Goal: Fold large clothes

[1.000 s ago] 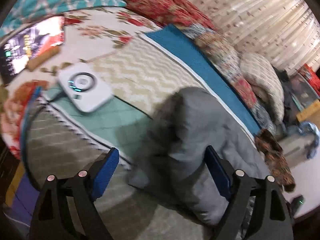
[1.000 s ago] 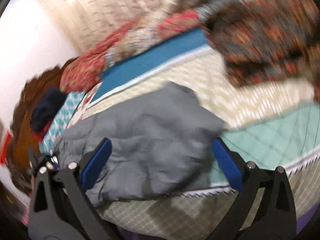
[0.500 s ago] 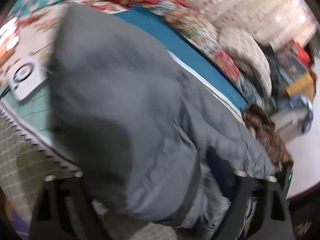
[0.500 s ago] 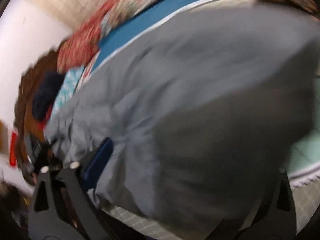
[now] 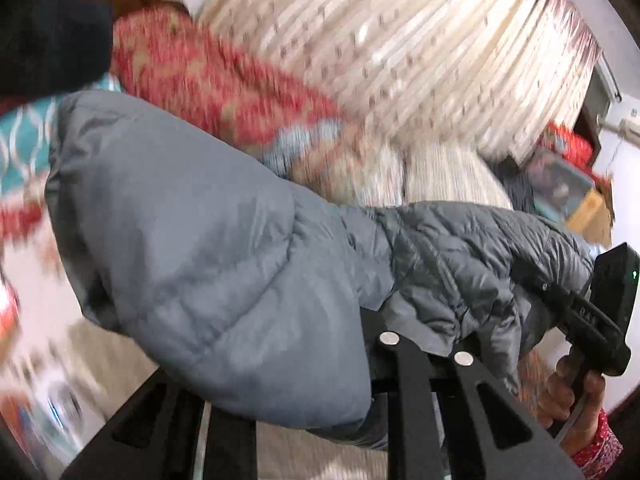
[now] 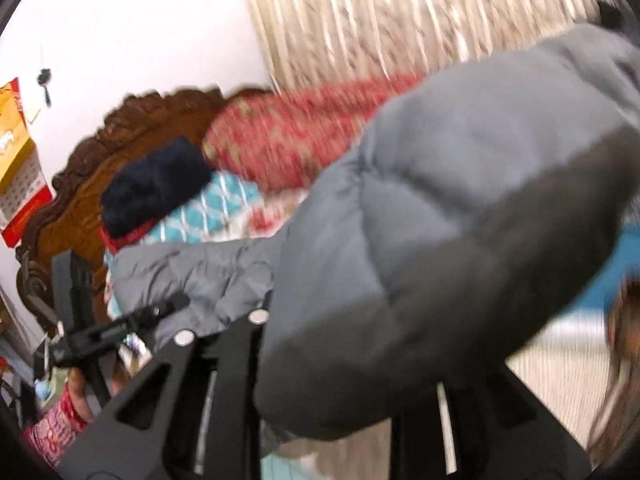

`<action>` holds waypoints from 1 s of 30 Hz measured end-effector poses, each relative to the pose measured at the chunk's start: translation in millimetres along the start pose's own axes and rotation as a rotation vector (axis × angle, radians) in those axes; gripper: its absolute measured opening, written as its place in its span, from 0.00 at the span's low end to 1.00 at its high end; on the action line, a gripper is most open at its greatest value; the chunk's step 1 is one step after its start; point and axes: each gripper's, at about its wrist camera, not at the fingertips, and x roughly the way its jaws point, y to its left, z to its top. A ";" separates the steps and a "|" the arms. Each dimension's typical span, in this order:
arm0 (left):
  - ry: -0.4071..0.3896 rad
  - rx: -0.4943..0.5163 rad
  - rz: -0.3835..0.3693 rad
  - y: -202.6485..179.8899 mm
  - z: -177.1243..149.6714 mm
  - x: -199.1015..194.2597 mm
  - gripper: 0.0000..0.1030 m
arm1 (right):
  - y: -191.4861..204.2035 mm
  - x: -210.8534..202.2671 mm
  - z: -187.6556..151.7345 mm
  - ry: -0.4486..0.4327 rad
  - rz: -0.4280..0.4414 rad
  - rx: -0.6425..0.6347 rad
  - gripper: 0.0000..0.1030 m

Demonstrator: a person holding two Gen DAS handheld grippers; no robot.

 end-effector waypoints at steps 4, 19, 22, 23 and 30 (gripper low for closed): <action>-0.106 0.023 0.148 24.8 55.9 20.5 0.44 | 11.8 78.9 70.6 -0.029 0.002 -0.012 0.40; -0.001 0.063 0.534 84.4 -91.8 1.7 0.23 | 1.4 143.4 -169.3 0.381 -0.145 0.049 0.82; 0.020 0.105 0.507 48.2 -116.7 -22.9 0.22 | 14.6 88.0 -190.0 0.354 -0.127 0.005 0.86; 0.020 0.114 0.502 41.1 -126.0 -29.5 0.22 | 18.1 69.1 -195.1 0.338 -0.136 -0.002 0.88; 0.038 0.156 0.519 -16.2 -163.7 -67.7 0.08 | 16.8 -35.7 -230.3 0.252 -0.174 0.177 0.94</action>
